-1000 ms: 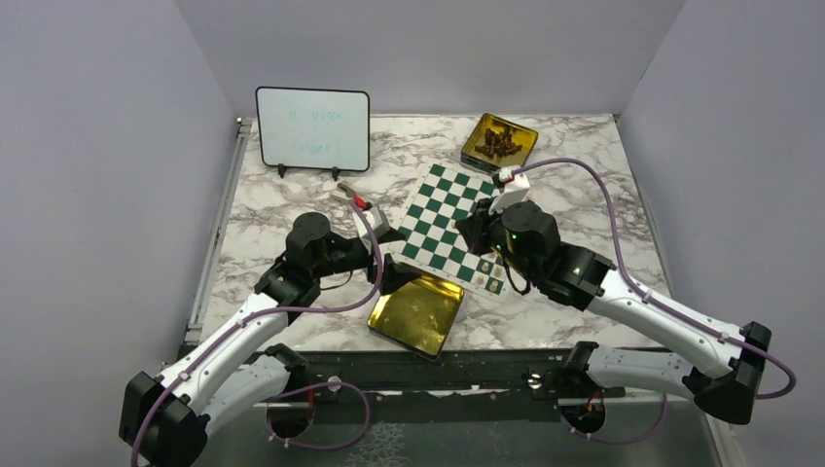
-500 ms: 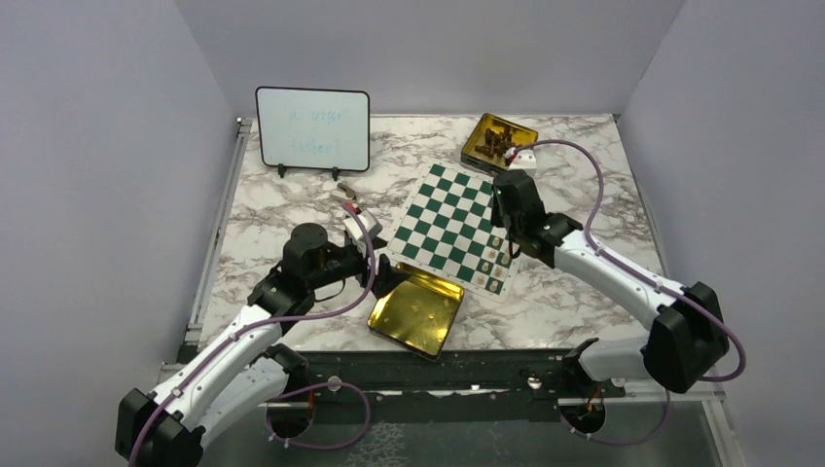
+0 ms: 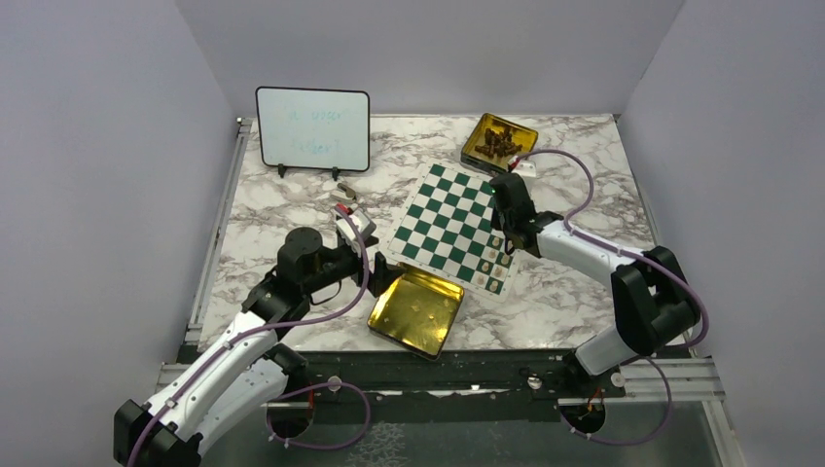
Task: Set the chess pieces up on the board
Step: Place the chess piece on the chessboard.
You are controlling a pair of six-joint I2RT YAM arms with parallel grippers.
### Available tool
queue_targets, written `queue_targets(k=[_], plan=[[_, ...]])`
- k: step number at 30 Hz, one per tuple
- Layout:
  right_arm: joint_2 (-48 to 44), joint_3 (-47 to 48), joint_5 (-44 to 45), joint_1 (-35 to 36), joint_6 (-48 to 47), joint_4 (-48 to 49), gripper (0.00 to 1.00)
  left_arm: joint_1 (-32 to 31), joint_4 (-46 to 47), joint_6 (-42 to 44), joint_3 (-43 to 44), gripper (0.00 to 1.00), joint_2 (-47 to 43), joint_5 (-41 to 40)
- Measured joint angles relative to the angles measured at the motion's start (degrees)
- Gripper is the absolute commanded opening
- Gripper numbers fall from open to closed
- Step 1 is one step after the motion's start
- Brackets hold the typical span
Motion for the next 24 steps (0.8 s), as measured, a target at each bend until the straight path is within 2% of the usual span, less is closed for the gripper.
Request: queue_targets(k=[24], plan=[[5.60,-1.31,-1.86,-1.42,3.69,0.00,0.02,-0.35,-1.68,0.44,0.00,0.99,-0.24,-1.03]])
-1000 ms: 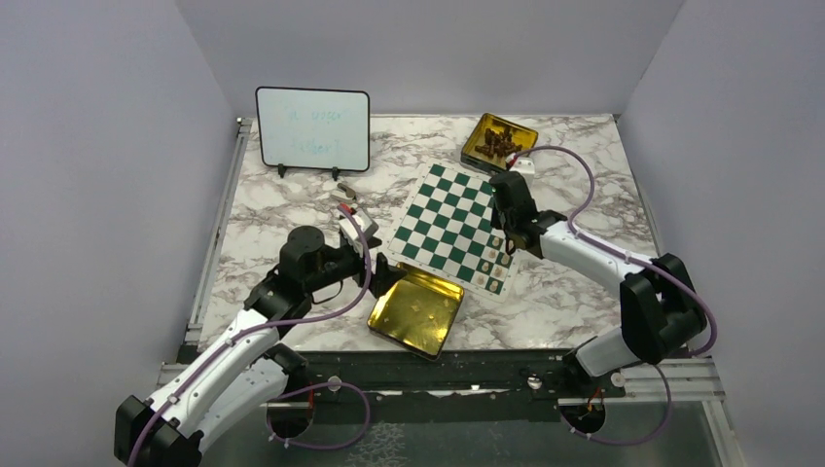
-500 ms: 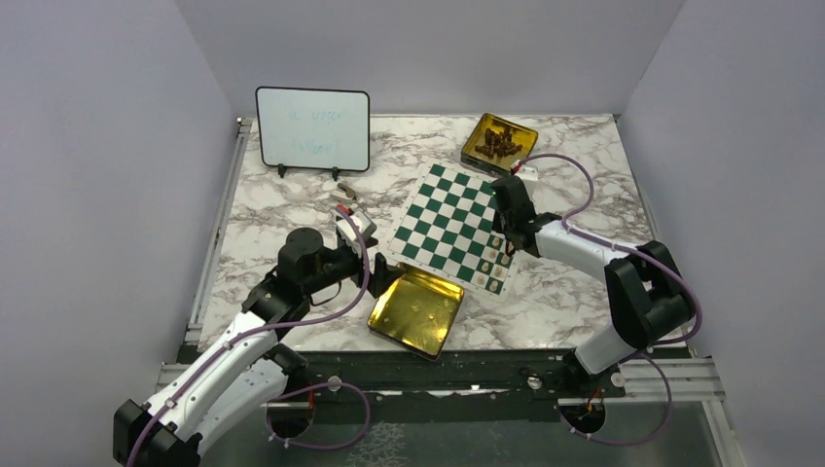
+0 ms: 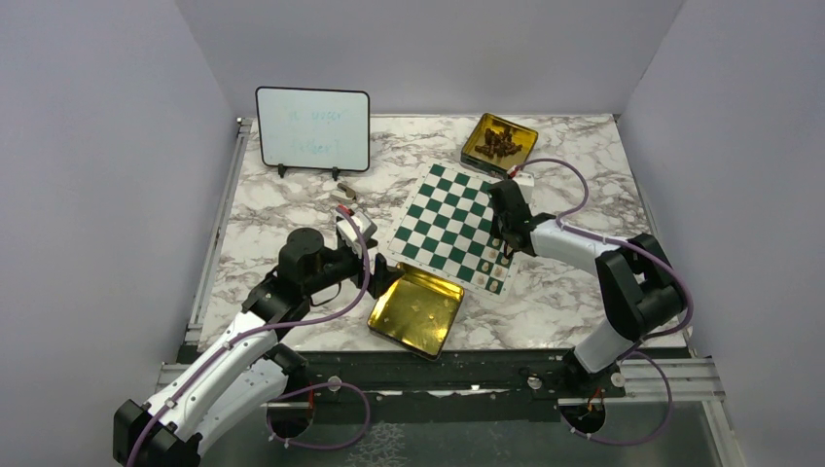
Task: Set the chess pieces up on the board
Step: Place the chess piece on the chessboard.
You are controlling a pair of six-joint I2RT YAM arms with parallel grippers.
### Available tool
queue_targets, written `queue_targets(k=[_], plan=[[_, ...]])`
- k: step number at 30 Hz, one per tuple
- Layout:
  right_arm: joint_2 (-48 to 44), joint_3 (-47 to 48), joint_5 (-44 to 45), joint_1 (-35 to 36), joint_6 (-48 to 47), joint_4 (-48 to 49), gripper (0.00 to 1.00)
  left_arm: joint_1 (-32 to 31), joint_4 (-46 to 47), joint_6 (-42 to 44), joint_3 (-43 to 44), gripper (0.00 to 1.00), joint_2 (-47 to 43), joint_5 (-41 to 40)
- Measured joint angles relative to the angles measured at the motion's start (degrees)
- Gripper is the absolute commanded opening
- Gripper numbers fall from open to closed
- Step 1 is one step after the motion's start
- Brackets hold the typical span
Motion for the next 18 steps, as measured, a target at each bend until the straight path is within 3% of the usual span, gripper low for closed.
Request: queue_targets(k=[18], plan=[[0.83,1.31,0.13,0.00,-0.07,-0.66,0.03,0.00,-0.15,0.02,0.00,0.99,0.00,0.00]])
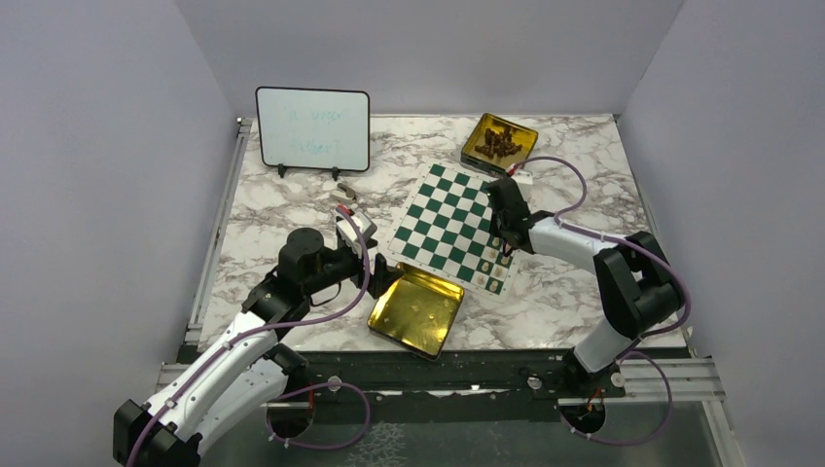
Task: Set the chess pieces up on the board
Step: Place the chess piece on the chessboard.
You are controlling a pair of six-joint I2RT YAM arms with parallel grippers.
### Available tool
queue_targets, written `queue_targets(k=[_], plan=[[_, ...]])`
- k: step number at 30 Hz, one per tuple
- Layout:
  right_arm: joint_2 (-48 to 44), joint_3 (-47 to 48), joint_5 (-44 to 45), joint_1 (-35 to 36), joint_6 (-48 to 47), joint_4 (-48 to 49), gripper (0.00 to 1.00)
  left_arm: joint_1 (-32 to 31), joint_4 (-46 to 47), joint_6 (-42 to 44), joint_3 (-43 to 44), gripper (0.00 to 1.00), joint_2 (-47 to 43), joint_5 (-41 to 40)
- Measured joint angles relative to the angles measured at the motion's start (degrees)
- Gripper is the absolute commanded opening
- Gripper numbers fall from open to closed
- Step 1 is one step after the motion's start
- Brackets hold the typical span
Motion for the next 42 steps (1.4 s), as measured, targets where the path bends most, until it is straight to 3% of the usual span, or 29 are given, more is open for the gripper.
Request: queue_targets(k=[20,42], plan=[[1.81,1.07,0.33,-0.46,-0.02,-1.88,0.04,-0.02,0.00,0.00,0.00,0.99,0.00,0.00],[3.69,3.37,0.50,-0.74,-0.17,-3.26,0.27,-0.02,0.00,0.04,0.00,0.99,0.00,0.00]])
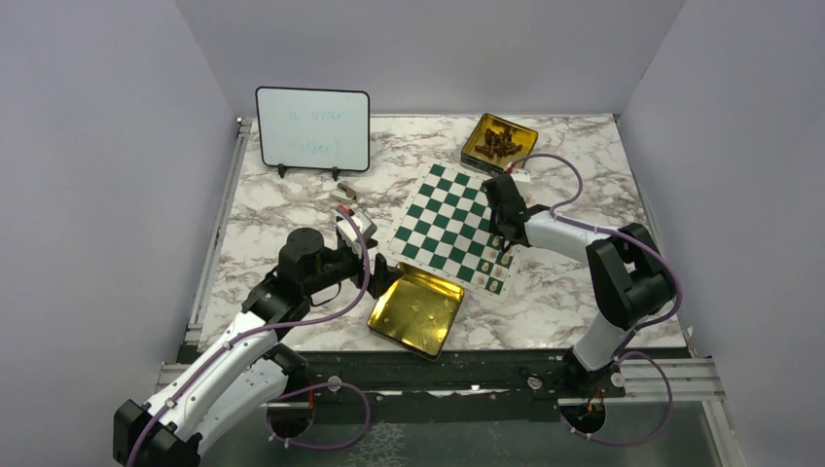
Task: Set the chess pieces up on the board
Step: Place the chess piece on the chessboard.
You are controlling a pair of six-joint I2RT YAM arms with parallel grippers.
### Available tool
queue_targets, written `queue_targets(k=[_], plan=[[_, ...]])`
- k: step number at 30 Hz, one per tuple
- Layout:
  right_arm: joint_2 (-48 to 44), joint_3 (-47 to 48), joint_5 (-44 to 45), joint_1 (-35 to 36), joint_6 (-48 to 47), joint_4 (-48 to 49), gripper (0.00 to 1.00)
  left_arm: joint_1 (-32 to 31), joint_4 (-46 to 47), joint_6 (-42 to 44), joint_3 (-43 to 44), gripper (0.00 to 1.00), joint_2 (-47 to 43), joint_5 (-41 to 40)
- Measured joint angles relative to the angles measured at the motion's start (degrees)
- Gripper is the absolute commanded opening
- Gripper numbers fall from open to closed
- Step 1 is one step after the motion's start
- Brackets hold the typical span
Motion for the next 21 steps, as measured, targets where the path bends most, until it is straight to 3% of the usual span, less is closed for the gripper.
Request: queue_targets(k=[15,21], plan=[[-0.20,0.81,-0.07,0.00,-0.15,-1.03,0.39,0.00,0.00,0.15,0.00,0.99,0.00,0.00],[-3.61,2.64,-0.17,0.00,-1.22,-3.39,0.49,0.00,0.00,0.13,0.00,0.99,0.02,0.00]])
